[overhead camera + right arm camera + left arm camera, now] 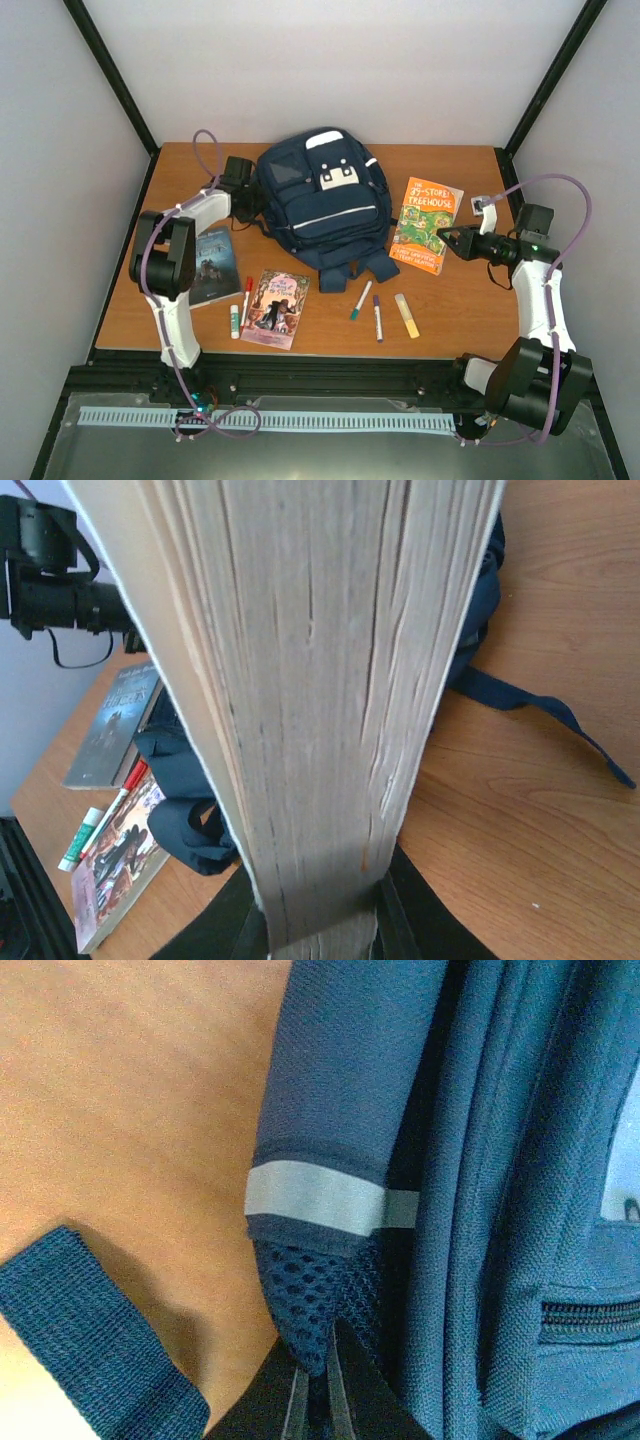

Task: Pack the student bag
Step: Adjust the student bag at the center of the board.

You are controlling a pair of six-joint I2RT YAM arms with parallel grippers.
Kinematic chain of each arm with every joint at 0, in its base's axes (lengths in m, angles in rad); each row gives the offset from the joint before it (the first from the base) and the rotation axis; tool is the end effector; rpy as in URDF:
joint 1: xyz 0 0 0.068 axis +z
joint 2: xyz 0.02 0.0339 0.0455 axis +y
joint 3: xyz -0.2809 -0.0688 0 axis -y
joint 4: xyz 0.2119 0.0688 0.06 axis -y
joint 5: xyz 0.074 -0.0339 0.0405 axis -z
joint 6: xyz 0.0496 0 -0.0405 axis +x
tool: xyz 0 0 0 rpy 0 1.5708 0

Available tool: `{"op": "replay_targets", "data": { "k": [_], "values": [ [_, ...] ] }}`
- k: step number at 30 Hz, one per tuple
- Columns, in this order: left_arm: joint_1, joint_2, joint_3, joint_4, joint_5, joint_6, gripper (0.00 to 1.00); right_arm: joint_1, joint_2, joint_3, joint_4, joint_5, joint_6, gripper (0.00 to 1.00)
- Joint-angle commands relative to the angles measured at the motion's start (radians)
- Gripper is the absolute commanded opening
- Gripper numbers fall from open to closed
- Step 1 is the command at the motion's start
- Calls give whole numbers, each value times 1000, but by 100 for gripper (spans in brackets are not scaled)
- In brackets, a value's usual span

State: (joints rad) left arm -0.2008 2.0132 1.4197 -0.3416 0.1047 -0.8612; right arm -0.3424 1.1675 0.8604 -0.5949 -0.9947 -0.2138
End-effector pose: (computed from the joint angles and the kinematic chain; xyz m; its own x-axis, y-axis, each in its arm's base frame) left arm 0.4132 -0.0894 0.1994 -0.7103 -0.6254 -0.3230 -0.4293 0.7486 -0.5052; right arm 0.1953 -0.0255 0.2857 -0.6571 0.1115 -0.7455 -0.4567 0.7279 0.5114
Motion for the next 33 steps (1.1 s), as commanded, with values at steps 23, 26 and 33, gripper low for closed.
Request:
{"op": "replay_targets", "data": {
  "k": [23,26,33],
  "values": [
    [-184,-426,65,-382,56,517,100,-30,-3,12,31,-98,-20,3],
    [-275,-485,69,-335,9,580,100,-36,-12,10,32,-94,-22,3],
    [-387,-414,186,-378,-206,640,100,-53,-13,9,35,-100,-19,3]
  ]
}}
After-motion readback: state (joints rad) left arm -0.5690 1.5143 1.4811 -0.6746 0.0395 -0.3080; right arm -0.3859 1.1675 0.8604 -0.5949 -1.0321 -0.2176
